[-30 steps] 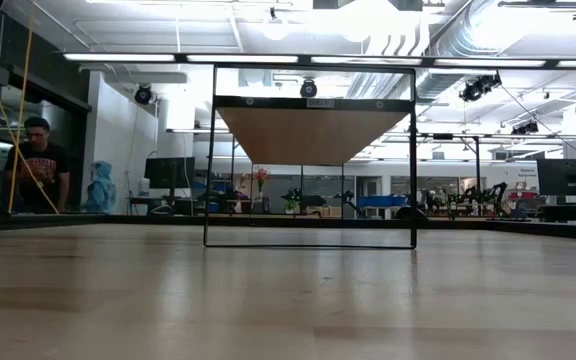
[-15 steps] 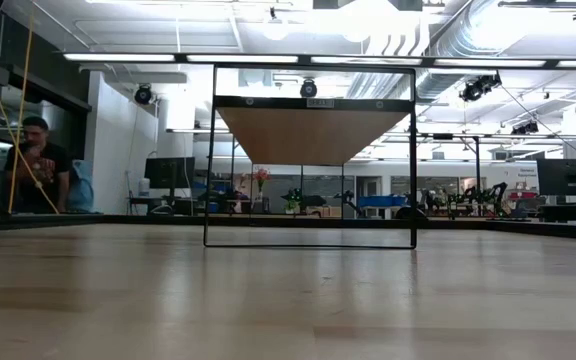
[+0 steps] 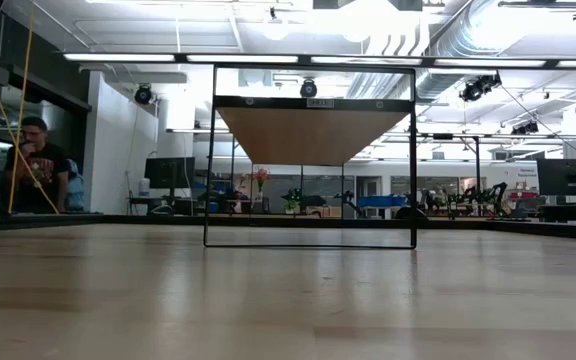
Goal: Pick and place flowers into a vace then onto a shelf
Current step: Put the red flowers into the blue vase
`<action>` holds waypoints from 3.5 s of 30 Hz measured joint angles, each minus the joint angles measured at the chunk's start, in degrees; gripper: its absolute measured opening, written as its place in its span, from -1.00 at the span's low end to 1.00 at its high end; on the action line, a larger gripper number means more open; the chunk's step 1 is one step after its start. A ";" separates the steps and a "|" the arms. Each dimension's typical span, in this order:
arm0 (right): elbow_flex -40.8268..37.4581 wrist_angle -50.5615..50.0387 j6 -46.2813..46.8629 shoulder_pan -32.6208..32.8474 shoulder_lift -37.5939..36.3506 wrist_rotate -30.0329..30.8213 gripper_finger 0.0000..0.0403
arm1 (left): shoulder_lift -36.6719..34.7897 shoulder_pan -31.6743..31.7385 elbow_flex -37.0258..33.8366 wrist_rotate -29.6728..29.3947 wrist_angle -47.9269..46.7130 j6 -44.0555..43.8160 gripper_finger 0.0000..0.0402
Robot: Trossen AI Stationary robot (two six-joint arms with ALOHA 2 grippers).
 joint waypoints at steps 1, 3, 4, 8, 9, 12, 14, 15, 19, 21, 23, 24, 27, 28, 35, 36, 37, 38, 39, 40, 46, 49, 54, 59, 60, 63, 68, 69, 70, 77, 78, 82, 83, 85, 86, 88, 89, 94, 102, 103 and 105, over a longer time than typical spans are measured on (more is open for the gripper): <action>-0.89 0.06 0.29 2.23 0.00 2.90 -1.00 | 0.01 -0.02 0.02 0.00 -0.23 0.00 0.05; -2.66 0.44 0.89 6.62 0.01 8.75 -1.00 | 0.00 0.00 0.02 0.00 -0.70 0.00 0.05; -3.32 0.82 1.43 8.64 0.06 11.62 -1.00 | 0.00 -0.02 0.02 0.00 -0.82 0.00 0.05; -5.08 2.74 4.87 16.73 0.02 19.49 -1.00 | 0.00 -0.02 0.02 0.00 -0.71 0.00 0.05; -5.54 2.94 6.06 18.76 -0.02 21.76 -1.00 | 0.00 0.00 0.02 0.00 -0.73 0.00 0.05; -7.49 2.06 9.74 24.69 -0.08 28.53 -1.00 | 0.00 -0.02 0.02 0.02 -0.71 0.00 0.05; -8.87 1.45 11.98 28.13 0.04 33.18 -1.00 | 0.00 0.00 0.02 0.02 -0.67 0.00 0.05; -9.62 1.11 13.27 29.67 0.09 35.06 -1.00 | 0.00 0.01 0.02 0.02 -0.69 0.00 0.05; -12.37 -0.92 18.32 34.95 0.00 41.68 -1.00 | 0.00 -0.01 0.02 0.04 -0.28 0.00 0.05; -13.69 -2.80 20.21 36.67 0.02 44.71 -1.00 | 0.00 -0.01 0.02 0.06 -0.30 0.00 0.05; -14.96 -3.75 20.91 37.57 -0.11 47.20 -1.00 | 0.00 -0.02 0.02 0.08 -0.30 -0.73 0.05; -15.53 -3.65 20.98 37.79 -0.29 48.06 -1.00 | 0.00 0.01 0.02 0.09 -0.30 -1.11 0.05; -16.79 -3.47 21.10 37.88 -0.99 50.03 -1.00 | 0.00 -0.02 0.02 0.11 -0.30 -1.27 0.05; -17.23 -3.49 21.43 37.86 -1.13 50.31 -1.00 | 0.00 -0.02 0.02 0.15 -0.30 -1.30 0.05; -23.21 -3.59 26.40 37.88 -2.40 52.58 -1.00 | 0.00 -0.02 0.02 0.33 -0.39 -2.56 0.05; -24.16 -3.57 27.11 37.86 -2.60 52.72 -1.00 | 0.00 -0.02 0.02 0.33 -0.39 -2.55 0.05; -25.02 -3.55 27.69 37.86 -2.72 52.83 -1.00 | 0.00 -0.02 0.02 0.33 -0.41 -2.56 0.05; -25.72 -3.50 28.28 37.87 -2.76 52.99 -1.00 | 0.00 -0.02 0.02 0.33 -0.41 -2.56 0.05; -26.36 -3.39 28.77 37.87 -2.78 53.18 -1.00 | 0.00 -0.01 0.02 0.33 -0.41 -2.56 0.05; -26.94 -3.23 29.21 37.86 -2.86 53.29 -1.00 | 0.00 -0.02 0.02 0.33 -0.41 -2.56 0.05; -28.49 -2.77 30.30 37.86 -2.93 55.11 -1.00 | 0.00 -0.01 0.02 0.33 -0.41 -2.56 0.05; -29.09 -2.54 30.78 37.86 -2.82 55.34 -1.00 | 0.00 -0.02 0.02 0.33 -0.41 -2.56 0.05; -31.04 -1.45 30.90 37.86 -2.87 56.04 -1.00 | 0.00 -0.02 0.02 0.31 -0.41 -2.58 0.05; -33.22 -1.51 33.45 37.83 -2.93 55.84 -1.00 | 0.00 -0.02 0.02 0.31 -0.40 -2.58 0.05; -33.53 -1.53 33.63 37.82 -2.91 55.82 -1.00 | 0.00 -0.02 0.02 0.31 -0.41 -2.58 0.05; -34.16 -1.28 33.72 37.82 -2.86 55.70 -1.00 | 0.00 -0.02 0.02 0.31 -0.39 -2.58 0.05; -34.14 -1.21 33.72 37.82 -2.85 55.46 -1.00 | 0.00 -0.02 0.02 0.31 -0.36 -2.58 0.05; -34.14 -1.15 33.73 37.82 -2.82 55.30 -1.00 | 0.00 -0.02 0.02 0.31 -0.34 -2.58 0.05; -34.14 -1.06 33.77 37.82 -2.82 55.18 -1.00 | 0.00 -0.02 0.02 0.31 -0.30 -2.58 0.05; -34.05 -0.01 33.61 37.82 -3.66 55.15 -1.00 | 0.00 -0.02 0.02 0.28 -0.25 -2.58 0.05; -34.05 0.46 33.40 37.82 -3.97 55.14 -1.00 | 0.00 -0.02 0.02 0.28 -0.23 -2.60 0.05; -34.03 2.14 32.21 37.82 -5.47 54.46 -1.00 | 0.00 -0.01 0.02 0.28 -0.19 -2.58 0.05; -34.03 2.65 31.90 37.82 -5.91 54.42 -1.00 | 0.00 -0.02 0.02 0.28 -0.19 -2.59 0.05; -33.95 2.87 31.93 37.82 -6.60 53.58 -1.00 | 0.00 -0.02 0.02 0.28 -0.19 -2.58 0.05; -33.94 2.86 31.94 37.82 -6.85 52.91 -1.00 | 0.00 -0.01 0.02 0.28 -0.19 -2.58 0.05; -33.94 2.86 31.95 37.71 -7.06 51.87 -1.00 | 0.00 -0.01 0.02 0.28 -0.19 -2.58 0.05; -33.94 2.86 31.93 37.71 -7.06 51.71 -1.00 | 0.00 -0.01 0.02 0.28 -0.19 -2.58 0.05; -33.94 3.38 31.83 37.71 -7.02 52.19 -1.00 | 0.00 -0.01 0.02 0.28 -0.19 -2.58 0.05; -33.94 3.74 31.71 37.71 -6.89 52.50 -1.00 | 0.00 0.00 0.02 0.26 -0.21 -2.58 0.05; -33.94 3.65 31.71 37.71 -6.89 52.64 -1.00 | 0.00 -0.02 0.02 0.26 -0.21 -2.58 0.05; -33.94 3.44 31.69 37.71 -6.77 53.33 -1.00 | 0.00 -0.01 0.02 0.26 -0.21 -2.58 0.05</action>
